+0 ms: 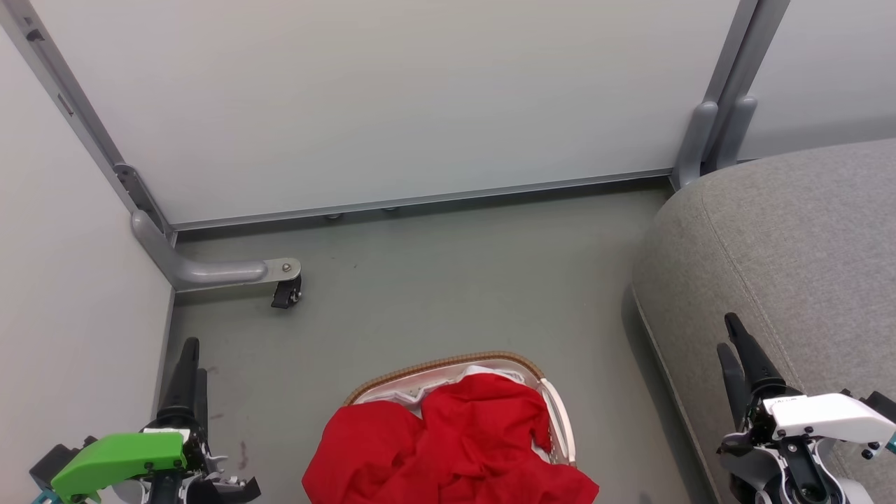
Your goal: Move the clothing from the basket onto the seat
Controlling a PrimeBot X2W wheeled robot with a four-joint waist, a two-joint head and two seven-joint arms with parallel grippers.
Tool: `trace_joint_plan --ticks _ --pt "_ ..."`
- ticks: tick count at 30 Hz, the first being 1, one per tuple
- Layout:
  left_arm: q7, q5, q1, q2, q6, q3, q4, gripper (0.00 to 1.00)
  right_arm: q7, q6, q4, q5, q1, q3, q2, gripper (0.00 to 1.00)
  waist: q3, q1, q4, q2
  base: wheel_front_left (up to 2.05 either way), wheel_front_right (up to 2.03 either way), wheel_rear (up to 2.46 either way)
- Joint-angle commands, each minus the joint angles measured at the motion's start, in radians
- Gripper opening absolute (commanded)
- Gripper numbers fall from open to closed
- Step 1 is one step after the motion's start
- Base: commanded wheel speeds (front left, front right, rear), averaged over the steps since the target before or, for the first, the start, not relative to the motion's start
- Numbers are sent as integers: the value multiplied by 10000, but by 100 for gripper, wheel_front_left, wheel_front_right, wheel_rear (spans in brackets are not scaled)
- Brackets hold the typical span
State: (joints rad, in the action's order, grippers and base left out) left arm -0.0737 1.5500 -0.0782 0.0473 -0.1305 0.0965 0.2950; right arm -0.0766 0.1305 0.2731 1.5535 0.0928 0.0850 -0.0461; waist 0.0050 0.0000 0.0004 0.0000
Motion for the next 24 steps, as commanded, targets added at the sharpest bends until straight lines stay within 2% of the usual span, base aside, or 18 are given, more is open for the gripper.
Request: trace_joint_plan --ticks 1,16,24 --pt "119 -455 -324 171 -2 -15 -107 100 139 2 -171 -389 249 -43 -142 100 4 0 -1 0 0 0 0" --pt "780 -4107 -465 448 13 -490 330 100 801 2 -91 -3747 462 -355 -227 100 51 0 1 0 0 0 0" --pt "1088 -5673 -501 577 29 -764 471 100 1112 2 40 -5167 548 -728 -345 100 59 0 7 0 0 0 0"
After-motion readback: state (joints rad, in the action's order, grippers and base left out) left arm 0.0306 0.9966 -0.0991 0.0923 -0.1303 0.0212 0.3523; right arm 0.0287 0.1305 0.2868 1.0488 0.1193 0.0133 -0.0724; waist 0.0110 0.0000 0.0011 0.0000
